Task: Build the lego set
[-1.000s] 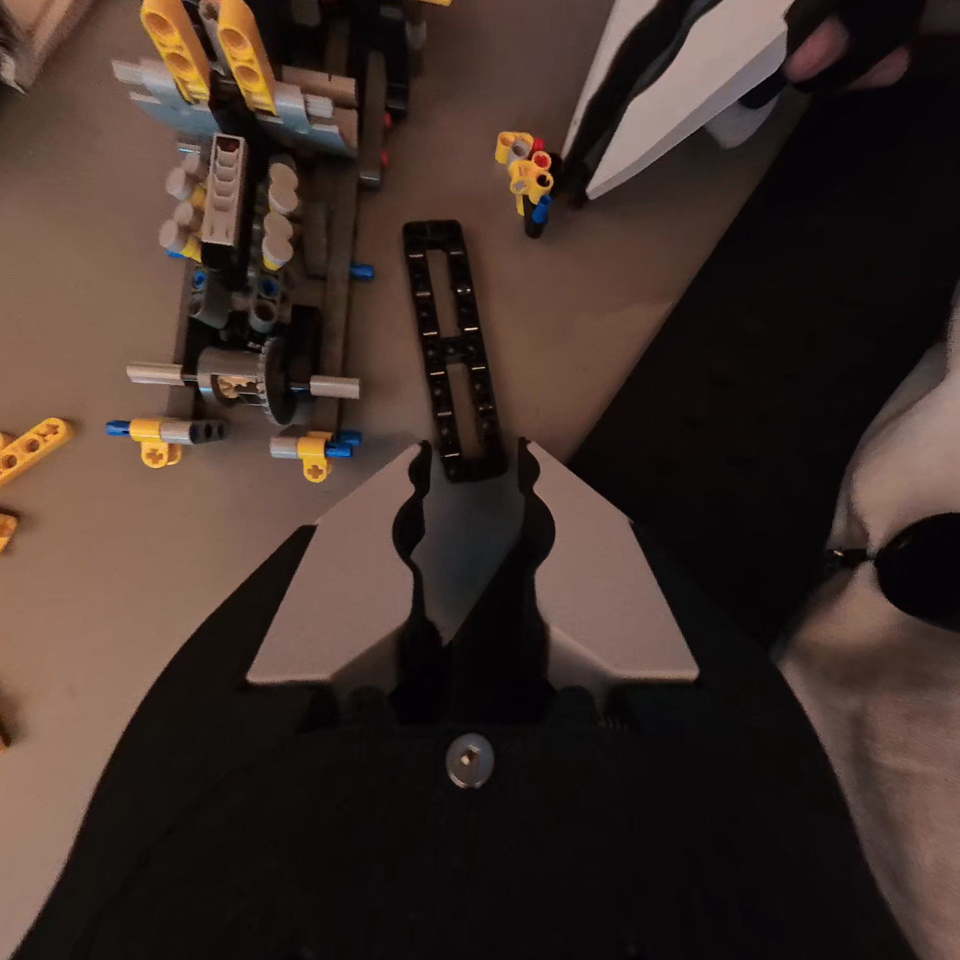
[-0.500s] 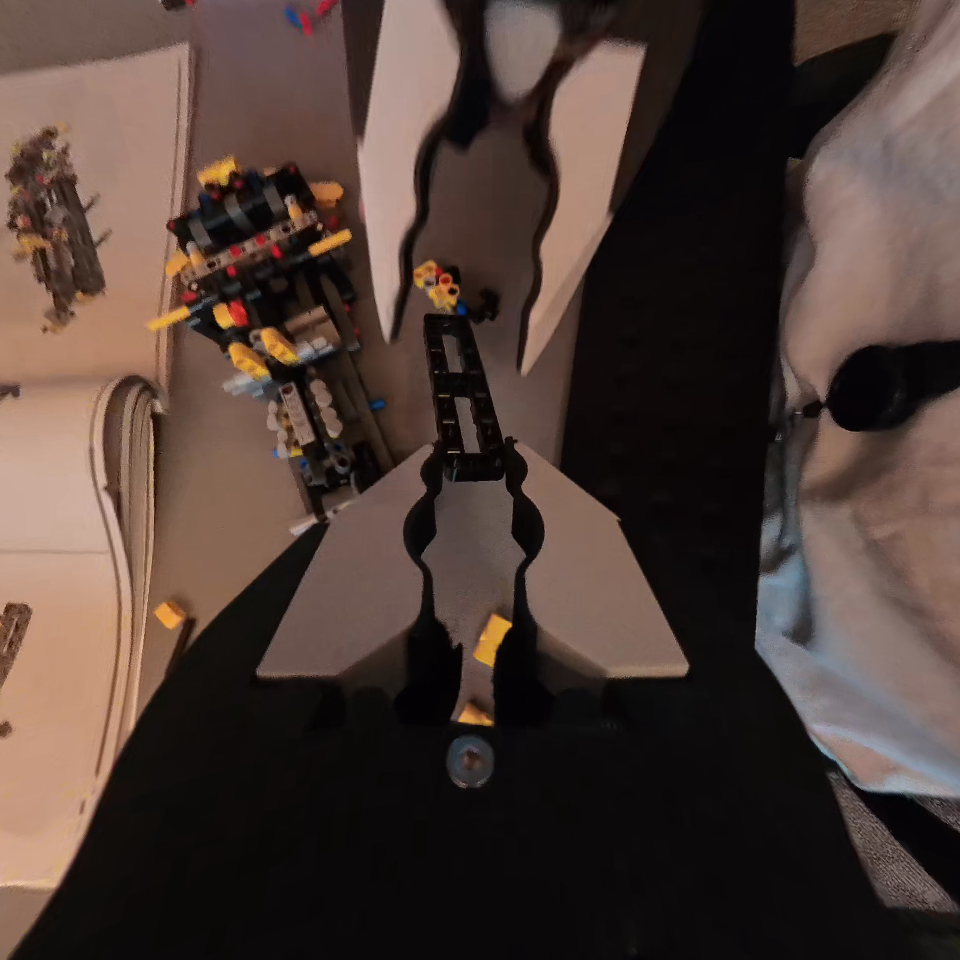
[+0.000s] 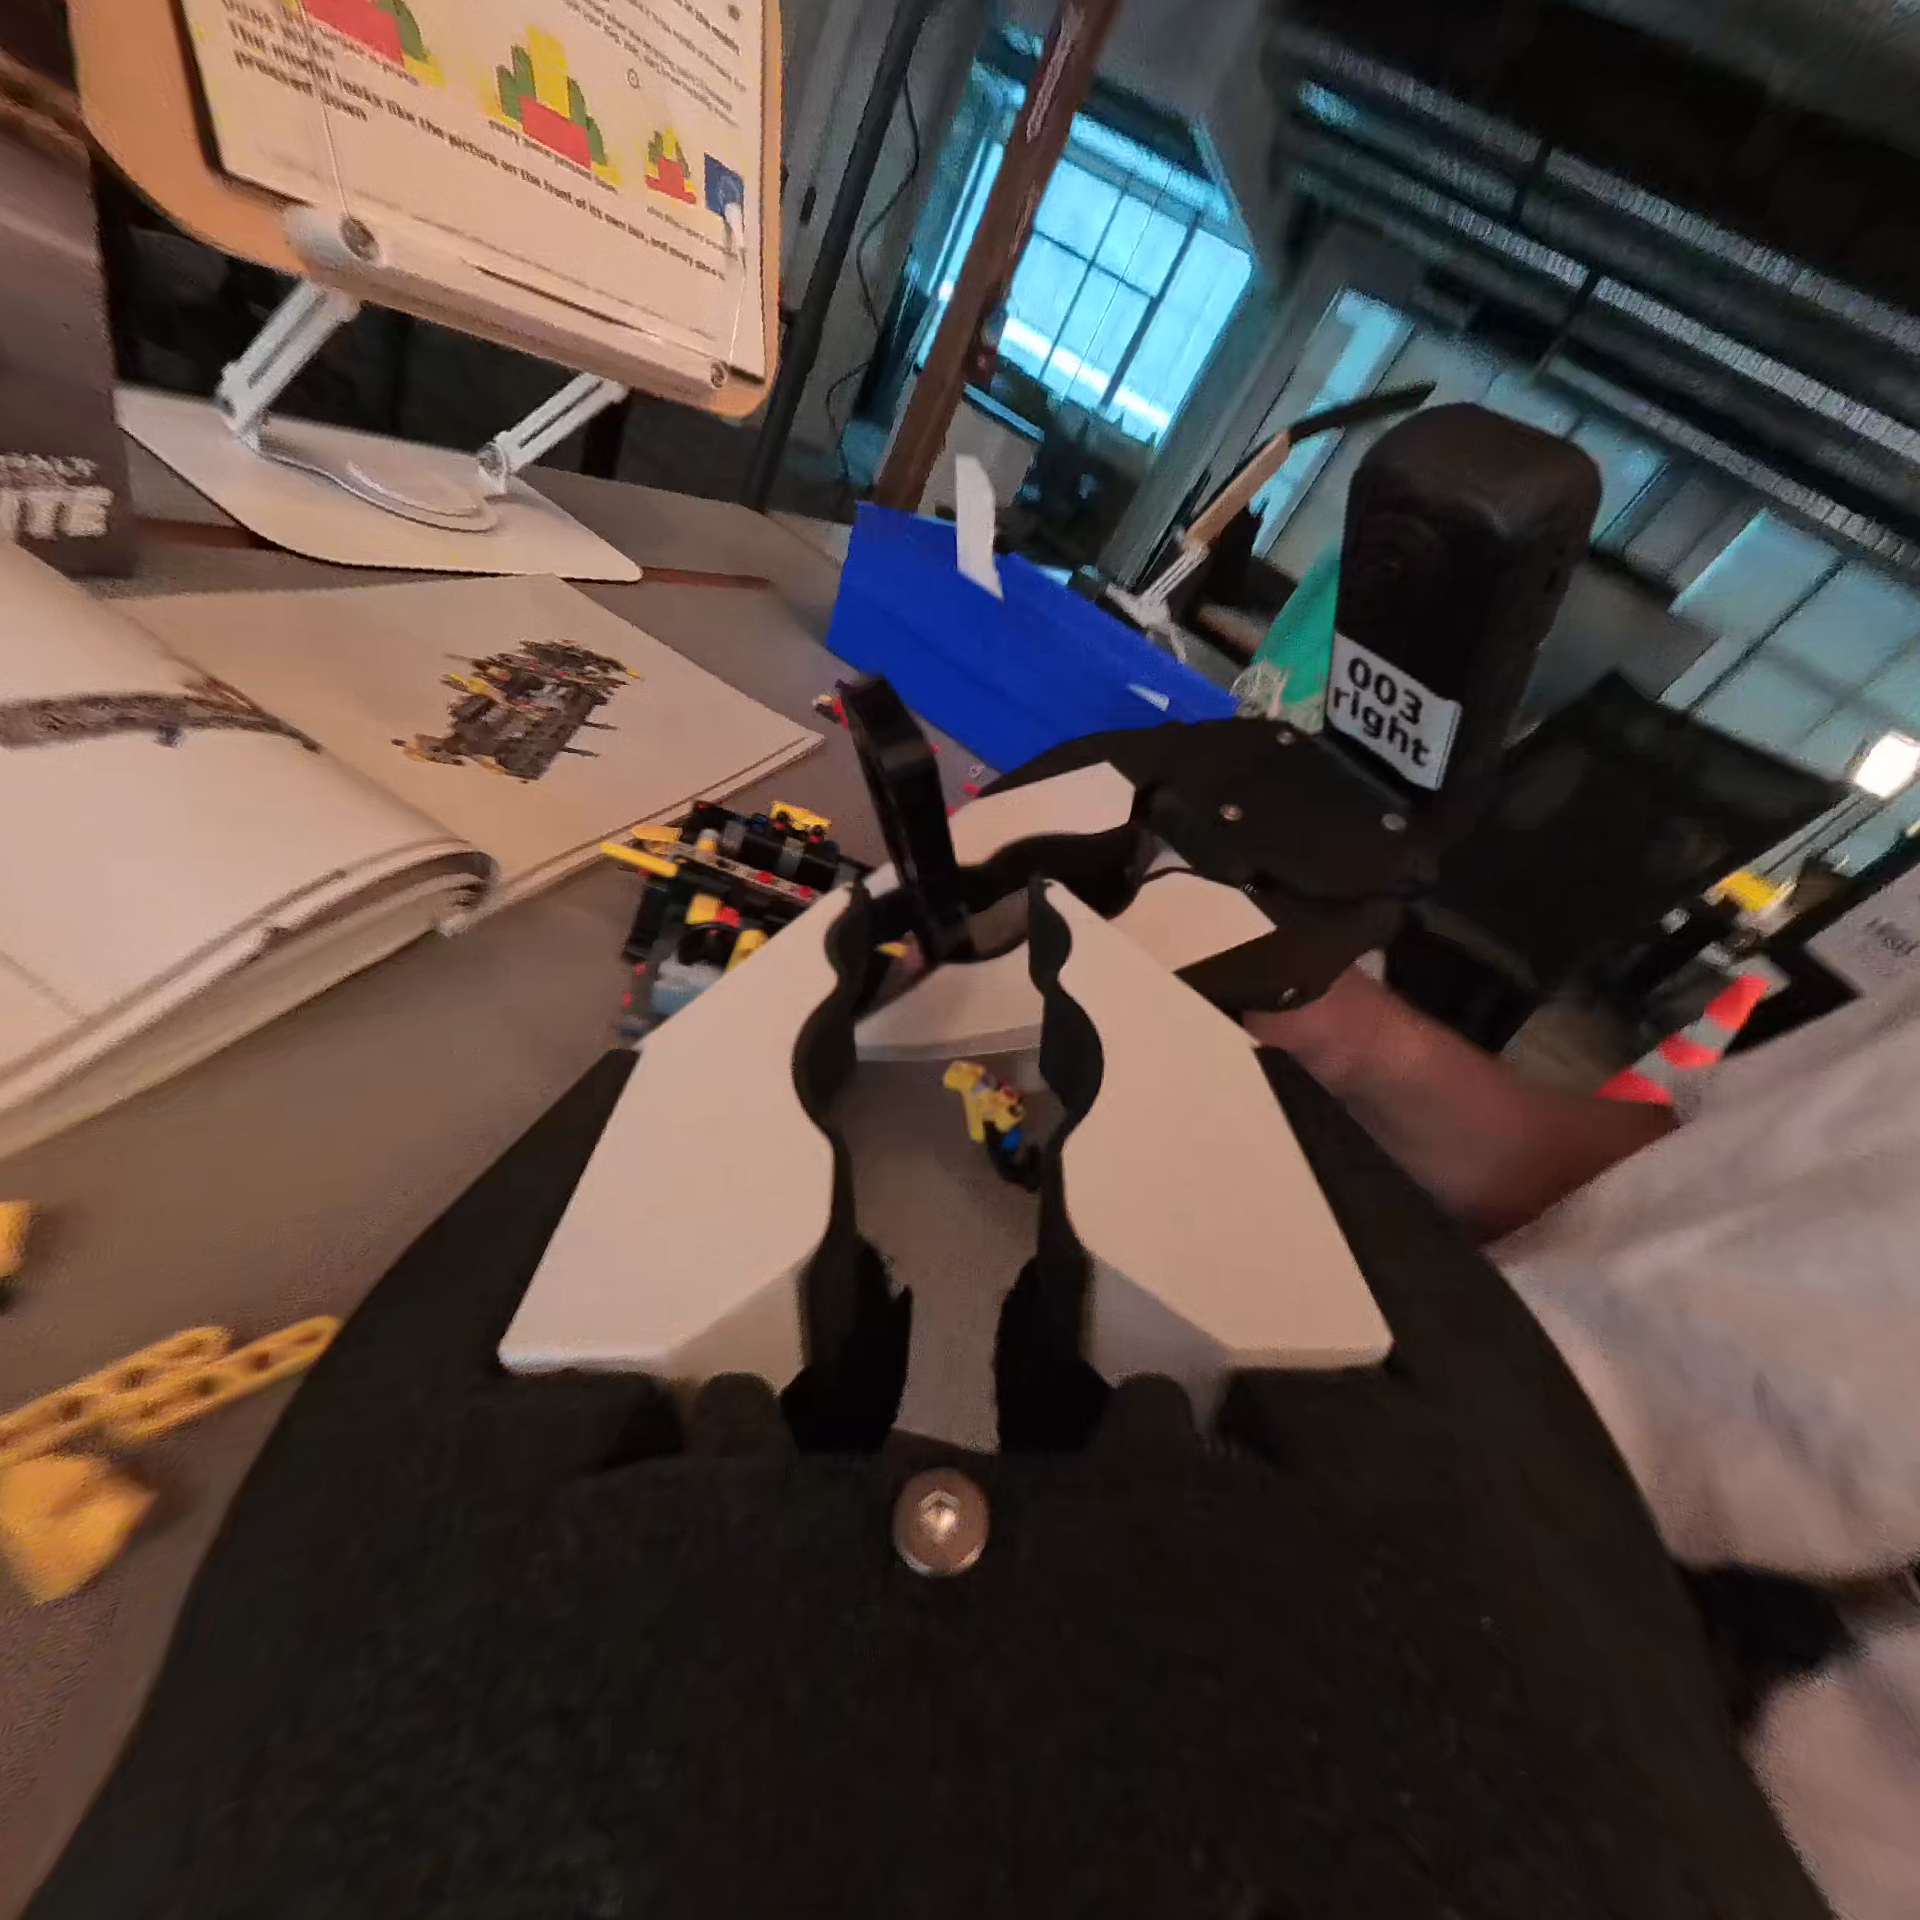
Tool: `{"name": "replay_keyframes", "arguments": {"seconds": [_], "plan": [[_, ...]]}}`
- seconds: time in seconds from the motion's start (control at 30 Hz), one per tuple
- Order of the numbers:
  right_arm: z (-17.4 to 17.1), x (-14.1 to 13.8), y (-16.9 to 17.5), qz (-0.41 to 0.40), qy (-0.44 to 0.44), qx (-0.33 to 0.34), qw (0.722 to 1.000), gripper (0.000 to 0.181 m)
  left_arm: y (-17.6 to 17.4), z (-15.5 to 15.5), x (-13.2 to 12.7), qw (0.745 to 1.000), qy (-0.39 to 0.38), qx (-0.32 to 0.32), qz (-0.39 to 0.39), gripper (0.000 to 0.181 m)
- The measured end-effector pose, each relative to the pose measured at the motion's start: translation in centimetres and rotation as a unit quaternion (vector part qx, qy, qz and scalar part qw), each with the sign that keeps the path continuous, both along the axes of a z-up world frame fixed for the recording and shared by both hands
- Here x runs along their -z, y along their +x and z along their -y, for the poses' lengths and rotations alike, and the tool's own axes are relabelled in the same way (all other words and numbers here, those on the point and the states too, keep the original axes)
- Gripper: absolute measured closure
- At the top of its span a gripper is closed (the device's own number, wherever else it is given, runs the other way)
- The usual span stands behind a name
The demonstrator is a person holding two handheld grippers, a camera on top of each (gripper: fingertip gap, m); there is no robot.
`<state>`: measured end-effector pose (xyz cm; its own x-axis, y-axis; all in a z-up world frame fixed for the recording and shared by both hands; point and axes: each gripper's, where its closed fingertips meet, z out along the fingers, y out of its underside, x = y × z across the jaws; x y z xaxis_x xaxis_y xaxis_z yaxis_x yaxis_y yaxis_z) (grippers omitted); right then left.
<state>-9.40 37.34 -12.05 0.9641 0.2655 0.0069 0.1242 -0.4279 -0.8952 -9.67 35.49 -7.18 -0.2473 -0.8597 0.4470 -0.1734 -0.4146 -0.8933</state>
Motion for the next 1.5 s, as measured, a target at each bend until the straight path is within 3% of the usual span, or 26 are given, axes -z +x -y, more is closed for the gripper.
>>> {"name": "replay_keyframes", "arguments": {"seconds": [0.1,0.17,0.43,0.53,0.63,0.73,0.83,0.97,1.27,1.4,1.5], "plan": [[-0.7,-0.5,-0.5,-0.025,0.010,0.033,0.999,0.156,1.3,0.0,0.1,0.997,-0.060,-0.036,0.023,0.153],[-0.8,-0.6,-0.7,-0.020,0.010,0.048,0.999,0.157,1.7,-0.3,-0.1,0.994,-0.088,-0.053,0.030,0.164],[-0.8,-1.5,-0.3,-0.060,0.032,0.119,0.991,0.159,2.0,-0.4,-1.0,0.983,-0.135,-0.093,0.077,0.173],[-0.6,-1.8,-0.3,-0.067,0.040,0.111,0.991,0.158,2.0,-0.3,-1.3,0.986,-0.107,-0.101,0.082,0.173],[1.0,-2.6,0.3,-0.082,0.038,0.083,0.992,0.136,1.2,-1.6,-2.4,0.986,-0.064,-0.122,0.098,0.173],[4.5,-3.0,2.9,-0.097,0.025,0.065,0.993,0.150,0.1,-3.6,-3.2,0.981,0.031,-0.156,0.108,0.173],[8.6,-0.3,3.7,-0.100,-0.058,0.020,0.993,0.156,-0.3,-4.7,-3.1,0.968,0.120,-0.184,0.119,0.173],[11.8,4.7,2.2,0.005,-0.157,-0.020,0.987,0.158,0.4,-3.0,-2.2,0.980,0.100,-0.126,0.121,0.173],[12.1,7.7,2.4,0.140,-0.194,-0.009,0.971,0.163,0.8,-1.0,-1.3,0.977,0.159,-0.092,0.107,0.172],[12.0,8.5,1.8,0.134,-0.219,-0.020,0.966,0.162,0.7,-0.8,-1.0,0.977,0.165,-0.089,0.101,0.172],[11.7,8.6,1.2,0.096,-0.221,-0.028,0.970,0.173,0.7,-0.5,-0.8,0.980,0.155,-0.077,0.098,0.173]]}}
